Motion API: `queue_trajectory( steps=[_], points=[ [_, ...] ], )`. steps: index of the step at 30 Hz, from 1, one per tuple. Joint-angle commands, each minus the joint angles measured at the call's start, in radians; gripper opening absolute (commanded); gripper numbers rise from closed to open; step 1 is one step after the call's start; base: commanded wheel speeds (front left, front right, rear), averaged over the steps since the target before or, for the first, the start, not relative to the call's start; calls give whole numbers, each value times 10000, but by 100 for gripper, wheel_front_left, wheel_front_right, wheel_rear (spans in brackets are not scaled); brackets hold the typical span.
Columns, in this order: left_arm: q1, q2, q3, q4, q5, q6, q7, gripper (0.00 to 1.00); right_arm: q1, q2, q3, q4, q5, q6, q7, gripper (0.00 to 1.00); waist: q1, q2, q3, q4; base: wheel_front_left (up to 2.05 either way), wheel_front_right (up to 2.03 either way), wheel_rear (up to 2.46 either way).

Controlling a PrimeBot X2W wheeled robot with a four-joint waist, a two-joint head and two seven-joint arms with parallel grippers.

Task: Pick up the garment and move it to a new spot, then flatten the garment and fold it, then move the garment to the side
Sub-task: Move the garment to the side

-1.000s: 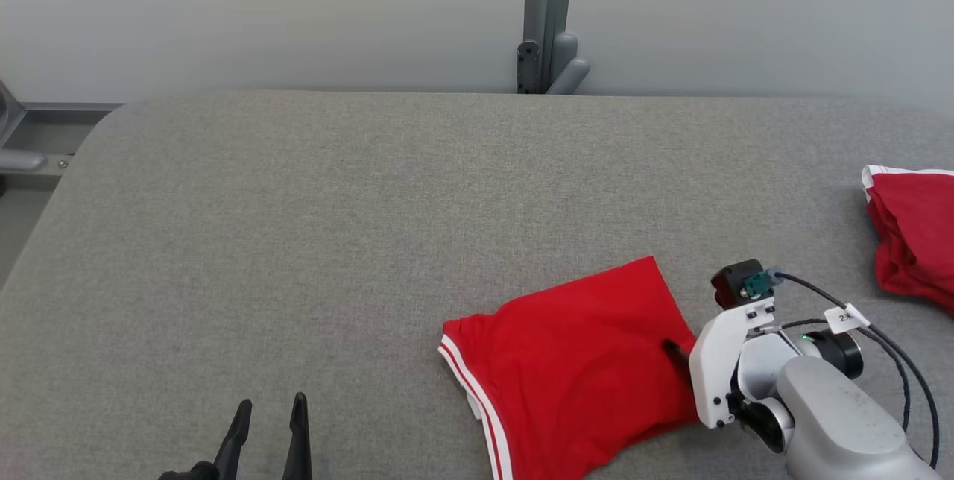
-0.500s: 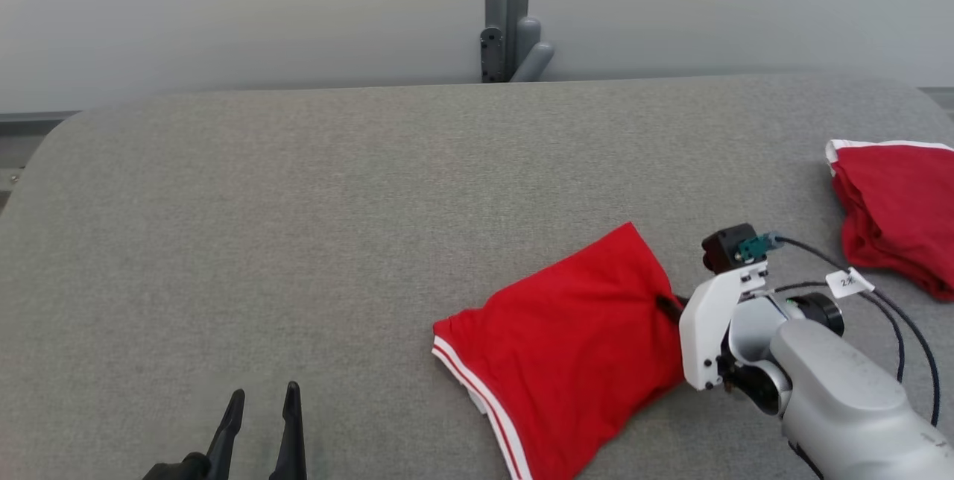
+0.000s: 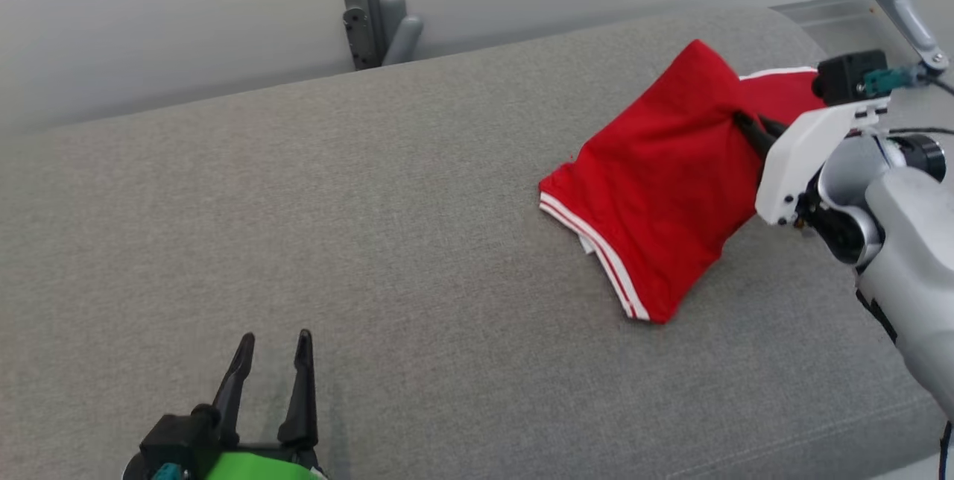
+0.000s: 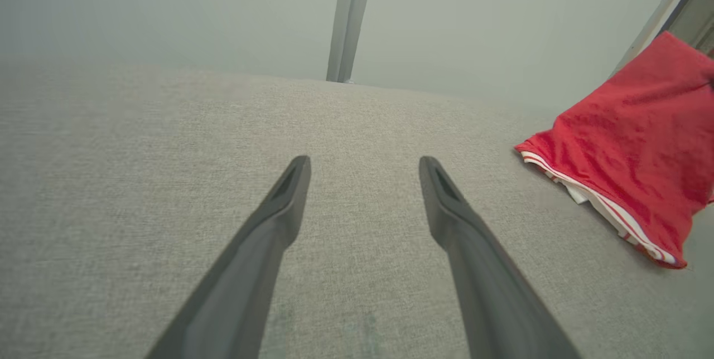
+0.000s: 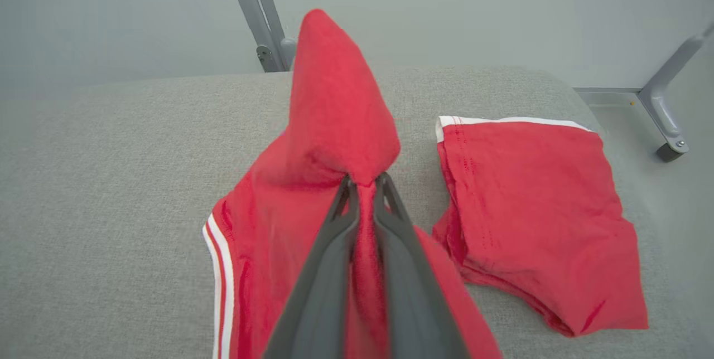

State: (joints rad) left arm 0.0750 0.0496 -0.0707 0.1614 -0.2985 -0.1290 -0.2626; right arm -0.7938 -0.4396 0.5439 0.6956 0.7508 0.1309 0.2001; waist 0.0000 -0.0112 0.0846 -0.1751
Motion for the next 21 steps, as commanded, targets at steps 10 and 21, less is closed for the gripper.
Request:
queue_trajectory(
  steps=[10, 21],
  points=[
    [-664, 174, -128, -58, 253, -29, -25, 100, -1135, 120, -1167, -256, 172, -6, 198, 0, 0, 112, 1269, -833, 0, 0, 0],
    [-510, 477, -103, -78, 337, -30, -24, 100, -904, -73, -2991, 289, -203, -6, 154, 0, 0, 112, 1539, -782, 0, 0, 0]
  ],
)
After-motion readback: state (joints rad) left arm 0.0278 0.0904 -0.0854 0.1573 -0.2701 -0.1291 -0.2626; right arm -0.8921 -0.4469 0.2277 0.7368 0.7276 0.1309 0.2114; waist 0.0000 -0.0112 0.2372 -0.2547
